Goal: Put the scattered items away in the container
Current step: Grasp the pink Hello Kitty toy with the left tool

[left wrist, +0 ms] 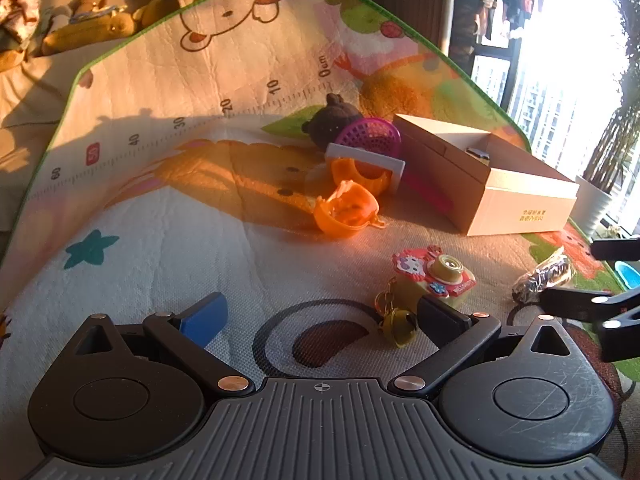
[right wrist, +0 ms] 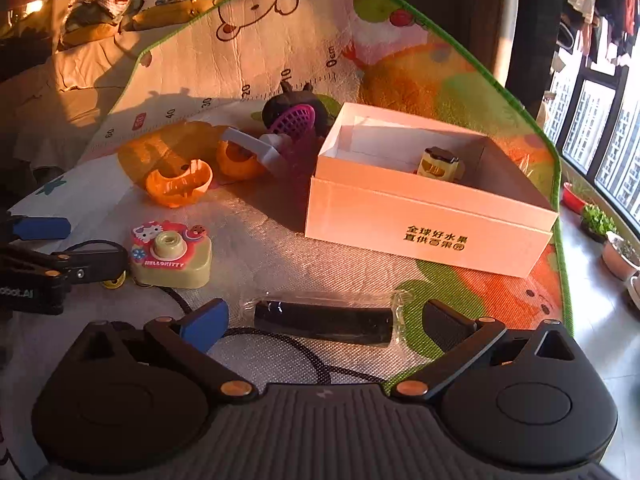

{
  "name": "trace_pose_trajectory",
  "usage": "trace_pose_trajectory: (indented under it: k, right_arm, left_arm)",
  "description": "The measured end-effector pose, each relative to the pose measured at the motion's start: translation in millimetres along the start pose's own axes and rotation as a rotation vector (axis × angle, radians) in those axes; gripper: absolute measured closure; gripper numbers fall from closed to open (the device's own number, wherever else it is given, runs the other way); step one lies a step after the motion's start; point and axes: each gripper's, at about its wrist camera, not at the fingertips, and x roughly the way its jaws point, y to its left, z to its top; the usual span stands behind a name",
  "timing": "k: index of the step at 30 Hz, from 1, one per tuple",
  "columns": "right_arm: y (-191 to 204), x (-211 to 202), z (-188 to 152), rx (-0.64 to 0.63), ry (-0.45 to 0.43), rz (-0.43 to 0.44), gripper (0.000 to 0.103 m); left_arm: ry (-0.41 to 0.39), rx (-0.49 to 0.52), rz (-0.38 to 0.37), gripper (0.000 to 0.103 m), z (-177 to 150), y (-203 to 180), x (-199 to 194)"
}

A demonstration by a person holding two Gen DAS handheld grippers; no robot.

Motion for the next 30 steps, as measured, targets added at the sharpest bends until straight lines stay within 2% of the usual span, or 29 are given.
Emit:
trace_pose_trajectory:
  k: [2,3,7,10,13,18,19,21,23,27,28,30]
  right_arm:
    - [-2.2,5.3,-0.2,0.013,0.025,0.014,0.005]
    - [-2.7,4.8,-0.8,0.014,0.026,0.017,0.014]
    - [-5.2,-6.3,-7.7,0.021,0.012,0.005,0.017]
    - [-10.8,-24.9,-20.2,0.016,-0.025,-0.015,0.017]
    - [-21.5,-42.4,-36.6,-0.010,-0.070,-0.086,0.017]
    - [-53.3,-45.4,-49.1,0.132,-0.066,-0.078,0.017]
    - [-56.6,-44.8,-49.0,0.151,-0.069,-0.066,0.017]
    - [-57.9,-43.2,-49.8,0.159,-0.072,-0.051,0.017]
    - [-55.6,-44.3,-52.1,0.147,-0.084,-0.039,0.017]
    - [-53.1,-48.0,-55.0,0.137,-0.109,-0.026,0.016]
    - [-53.8,-48.6,-55.2,0.142,-0.113,-0.025,0.016]
    - [-55.3,-49.4,-55.7,0.154,-0.118,-0.017,0.016]
  left_arm:
    - [-0.003,-0.006,-0.004,0.000,-0.2,0.6,-0.3]
    - [-0.004,-0.008,-0.005,0.000,-0.3,0.8,-0.5]
    - [-0.006,-0.012,-0.007,0.000,-0.5,1.5,-0.5]
    - [-0.003,-0.011,-0.008,0.000,-0.5,1.7,-0.9]
    - [0.002,-0.009,-0.007,0.000,0.0,1.3,-1.2]
    - [0.042,0.004,0.025,0.000,4.2,-7.7,-1.7]
    - [0.049,-0.012,0.013,0.000,5.8,-10.6,-3.1]
    - [0.062,-0.049,-0.065,0.000,10.4,-18.1,-6.7]
    - [0.065,-0.041,-0.119,0.000,15.2,-31.9,-9.8]
    - [0.082,0.059,-0.109,0.001,20.0,-64.1,-1.7]
    - [0.099,0.065,-0.109,0.002,19.5,-70.5,3.0]
    - [0.113,0.067,-0.087,0.015,17.7,-79.6,7.4]
